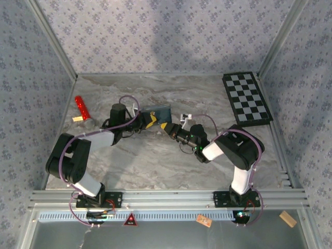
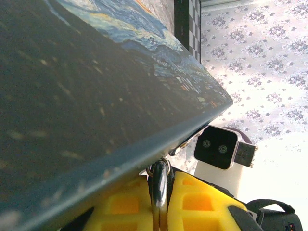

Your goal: Unlock the padlock with the key

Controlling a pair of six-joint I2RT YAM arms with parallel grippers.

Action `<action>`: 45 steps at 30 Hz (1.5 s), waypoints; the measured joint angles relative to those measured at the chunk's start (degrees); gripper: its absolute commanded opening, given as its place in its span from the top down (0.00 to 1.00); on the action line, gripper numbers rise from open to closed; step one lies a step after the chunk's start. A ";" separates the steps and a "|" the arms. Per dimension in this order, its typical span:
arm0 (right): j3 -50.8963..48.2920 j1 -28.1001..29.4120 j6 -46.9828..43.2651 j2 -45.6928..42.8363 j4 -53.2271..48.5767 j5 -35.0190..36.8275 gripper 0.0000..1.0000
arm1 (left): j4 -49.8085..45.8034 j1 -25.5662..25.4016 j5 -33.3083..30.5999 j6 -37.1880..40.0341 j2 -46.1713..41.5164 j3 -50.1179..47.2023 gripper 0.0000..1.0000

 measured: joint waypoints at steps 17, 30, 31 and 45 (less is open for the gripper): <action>0.15 -2.58 -1.62 -0.94 -0.09 -6.16 1.00 | -1.57 -0.76 0.24 0.55 -1.73 -0.13 1.00; -0.07 -3.56 -1.18 -1.38 0.46 -7.06 1.00 | 1.55 -1.38 0.24 -2.56 -1.81 0.11 1.00; -0.07 -3.78 -1.03 -1.57 0.46 -7.39 1.00 | 1.88 -1.53 0.15 -2.99 -1.81 0.11 1.00; -0.04 -5.90 0.33 -2.56 0.79 -11.61 1.00 | 1.25 -1.97 0.70 -3.41 -3.61 0.11 1.00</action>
